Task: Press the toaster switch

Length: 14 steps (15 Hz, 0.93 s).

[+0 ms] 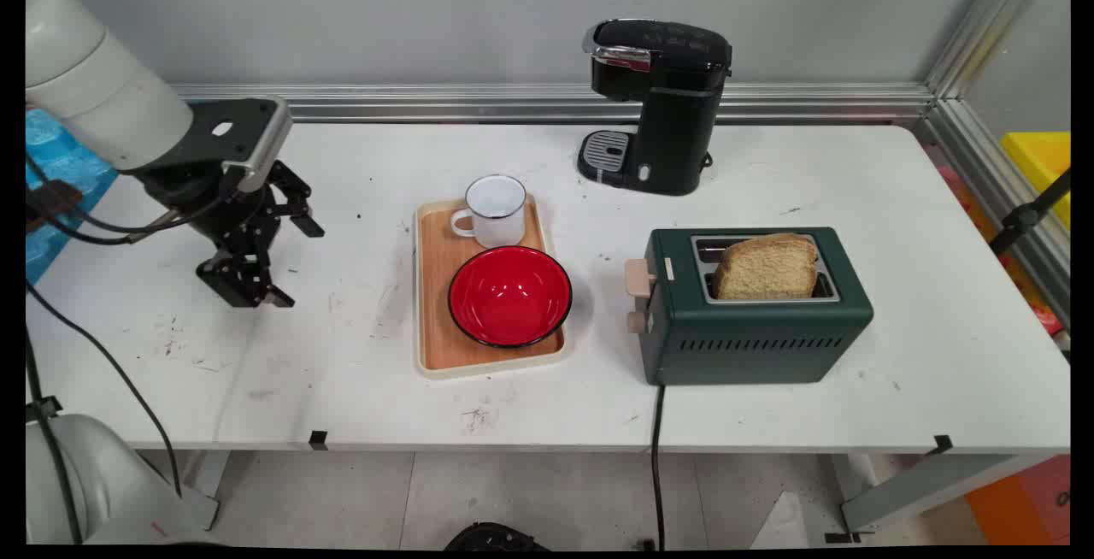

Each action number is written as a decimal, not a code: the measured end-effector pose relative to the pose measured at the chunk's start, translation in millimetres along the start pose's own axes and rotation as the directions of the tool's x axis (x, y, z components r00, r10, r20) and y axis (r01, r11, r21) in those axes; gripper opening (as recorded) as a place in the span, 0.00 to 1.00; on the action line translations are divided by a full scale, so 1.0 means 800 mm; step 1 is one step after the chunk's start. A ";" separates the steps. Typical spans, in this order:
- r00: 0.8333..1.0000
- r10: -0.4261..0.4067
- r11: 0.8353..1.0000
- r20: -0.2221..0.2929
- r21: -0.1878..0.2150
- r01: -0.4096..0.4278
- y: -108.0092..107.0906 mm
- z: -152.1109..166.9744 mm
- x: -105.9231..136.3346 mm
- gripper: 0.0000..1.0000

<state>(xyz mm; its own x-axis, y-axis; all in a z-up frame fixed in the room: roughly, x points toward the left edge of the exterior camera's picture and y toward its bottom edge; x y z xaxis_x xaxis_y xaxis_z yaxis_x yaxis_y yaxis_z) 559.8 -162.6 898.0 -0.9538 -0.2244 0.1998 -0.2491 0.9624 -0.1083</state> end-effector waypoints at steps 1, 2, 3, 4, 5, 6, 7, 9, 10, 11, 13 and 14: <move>1.000 -0.001 1.000 -0.004 0.001 0.001 -0.003 0.001 0.005 1.00; 1.000 -0.001 1.000 -0.006 0.002 0.001 -0.004 0.001 0.008 1.00; 1.000 -0.004 1.000 -0.013 0.004 0.004 -0.008 0.002 0.014 1.00; 1.000 -0.008 1.000 -0.023 0.008 0.008 -0.012 0.002 0.023 1.00; 0.999 -0.012 1.000 -0.034 0.011 0.012 -0.016 0.002 0.033 1.00; 0.999 -0.017 1.000 -0.047 0.013 0.017 -0.020 0.003 0.046 1.00; 0.998 -0.020 1.000 -0.058 0.014 0.021 -0.024 0.003 0.057 1.00; 0.996 -0.032 0.999 -0.085 0.017 0.034 -0.030 0.003 0.083 1.00; 0.994 -0.037 0.999 -0.101 0.018 0.039 -0.033 0.003 0.097 1.00; 0.992 -0.040 0.999 -0.117 0.019 0.043 -0.036 0.003 0.113 1.00; 0.988 -0.045 0.999 -0.148 0.020 0.048 -0.039 0.004 0.141 1.00; 0.985 -0.047 0.999 -0.164 0.020 0.051 -0.041 0.005 0.156 1.00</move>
<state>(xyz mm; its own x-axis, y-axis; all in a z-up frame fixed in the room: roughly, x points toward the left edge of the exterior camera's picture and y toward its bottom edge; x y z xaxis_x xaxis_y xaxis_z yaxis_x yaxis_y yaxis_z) 448.1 -222.6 922.9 -0.9005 -0.2411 0.3618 -0.3006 0.9465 -0.1172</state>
